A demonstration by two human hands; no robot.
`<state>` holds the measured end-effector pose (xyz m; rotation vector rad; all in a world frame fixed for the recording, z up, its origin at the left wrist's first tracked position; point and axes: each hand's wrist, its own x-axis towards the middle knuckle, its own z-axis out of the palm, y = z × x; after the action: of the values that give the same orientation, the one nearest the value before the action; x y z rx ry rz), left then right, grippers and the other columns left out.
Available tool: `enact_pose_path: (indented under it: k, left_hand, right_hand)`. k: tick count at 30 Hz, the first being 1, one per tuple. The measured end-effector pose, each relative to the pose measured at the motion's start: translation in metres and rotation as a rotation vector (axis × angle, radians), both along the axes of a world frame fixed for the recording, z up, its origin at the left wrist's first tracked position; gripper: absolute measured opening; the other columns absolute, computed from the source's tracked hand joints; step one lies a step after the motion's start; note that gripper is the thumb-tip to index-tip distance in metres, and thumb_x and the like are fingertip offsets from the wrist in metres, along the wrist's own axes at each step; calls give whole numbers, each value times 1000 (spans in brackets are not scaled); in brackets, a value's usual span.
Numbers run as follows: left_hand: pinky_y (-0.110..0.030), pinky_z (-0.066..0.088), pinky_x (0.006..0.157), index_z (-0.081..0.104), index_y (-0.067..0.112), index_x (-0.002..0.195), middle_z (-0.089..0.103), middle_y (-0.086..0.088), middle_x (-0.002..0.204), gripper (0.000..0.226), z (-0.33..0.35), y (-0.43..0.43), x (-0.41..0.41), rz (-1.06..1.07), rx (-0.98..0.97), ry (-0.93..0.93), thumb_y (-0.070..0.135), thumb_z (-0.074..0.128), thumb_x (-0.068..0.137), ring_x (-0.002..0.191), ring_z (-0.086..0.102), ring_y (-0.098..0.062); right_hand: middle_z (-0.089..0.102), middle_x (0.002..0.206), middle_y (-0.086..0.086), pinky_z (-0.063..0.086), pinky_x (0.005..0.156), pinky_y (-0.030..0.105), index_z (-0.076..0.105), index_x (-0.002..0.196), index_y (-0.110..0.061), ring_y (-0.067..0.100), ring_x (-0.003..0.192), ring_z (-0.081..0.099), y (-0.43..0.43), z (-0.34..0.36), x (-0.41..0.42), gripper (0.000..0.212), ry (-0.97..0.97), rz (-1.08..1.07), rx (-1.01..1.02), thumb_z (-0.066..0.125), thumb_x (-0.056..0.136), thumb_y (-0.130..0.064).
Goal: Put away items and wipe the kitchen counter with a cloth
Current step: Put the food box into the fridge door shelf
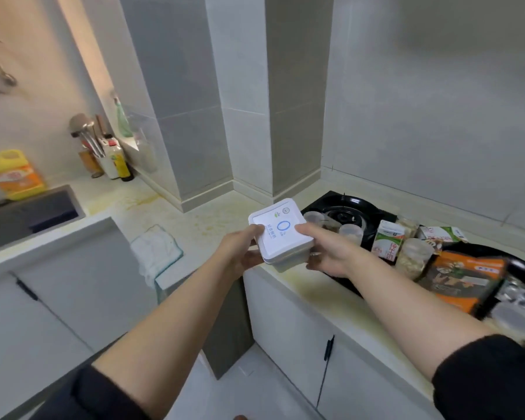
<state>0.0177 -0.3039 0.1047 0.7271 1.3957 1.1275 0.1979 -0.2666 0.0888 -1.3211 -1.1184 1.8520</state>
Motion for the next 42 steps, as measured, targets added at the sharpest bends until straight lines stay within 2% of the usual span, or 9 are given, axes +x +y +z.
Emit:
enact_pose_path:
  k: [5, 9, 13, 17, 22, 26, 30, 35, 42]
  left_hand:
    - [-40, 51, 88, 56, 17, 119, 64, -8, 119, 50, 17, -112, -6, -79, -27, 125, 42, 63, 77, 103, 64, -24]
    - [-42, 43, 103, 55, 26, 126, 64, -2, 125, 50, 38, -208, -36, -400, -69, 146, 52, 57, 84, 118, 58, -22]
    - [-38, 49, 95, 52, 29, 121, 67, 1, 121, 34, 56, -328, -60, -525, -61, 83, 48, 45, 94, 110, 63, -17]
    - [-41, 51, 94, 50, 25, 124, 69, -1, 116, 38, 62, -445, -89, -397, -27, 108, 46, 45, 93, 104, 65, -18]
    - [-46, 50, 95, 58, 21, 119, 68, -8, 115, 38, 68, -588, -131, -146, -54, 124, 45, 41, 95, 101, 61, -23]
    - [-45, 54, 83, 58, 24, 123, 63, -13, 124, 53, 79, -679, -146, 53, -51, 92, 54, 56, 80, 102, 65, -30]
    - [-49, 53, 91, 57, 24, 122, 59, -21, 125, 52, 88, -757, -139, 274, -10, 101, 59, 53, 83, 102, 65, -37]
    - [-45, 53, 91, 54, 31, 125, 61, -15, 120, 57, 88, -830, -115, 467, 49, 110, 70, 38, 86, 107, 61, -34]
    - [-45, 49, 96, 59, 35, 117, 60, -4, 118, 46, 109, -901, -56, 708, 177, 115, 61, 29, 94, 111, 54, -29]
  right_hand:
    - [61, 102, 7, 40, 64, 28, 63, 107, -19, 21, 79, 51, -101, 29, 17, 29, -59, 137, -11, 67, 81, -31]
    - [66, 105, 7, 42, 83, 34, 61, 105, -19, 25, 92, 56, -184, 58, 9, 40, -100, 352, 34, 73, 68, -26]
    - [66, 120, 11, 44, 96, 38, 60, 116, -17, 28, 106, 62, -281, 77, -18, 54, -28, 434, 39, 74, 64, -23]
    - [67, 118, 11, 47, 98, 41, 56, 123, -15, 26, 111, 63, -381, 84, -56, 62, 11, 507, 71, 75, 65, -22]
    - [67, 117, 11, 50, 93, 39, 55, 121, -17, 26, 109, 63, -513, 83, -117, 44, 46, 561, 89, 67, 81, -32]
    - [60, 124, 12, 28, 111, 45, 52, 128, -22, 28, 112, 55, -594, 84, -145, 59, 57, 625, 66, 64, 77, -50]
    - [49, 135, 16, 16, 114, 52, 42, 134, -25, 35, 126, 43, -661, 97, -160, 64, 95, 789, 16, 57, 80, -58]
    - [61, 119, 19, 52, 89, 41, 52, 118, -23, 35, 107, 60, -727, 109, -164, 42, 134, 794, 64, 57, 85, -48]
    - [63, 109, 12, 53, 80, 38, 54, 104, -23, 31, 103, 60, -815, 129, -148, 27, 168, 630, 131, 54, 86, -43]
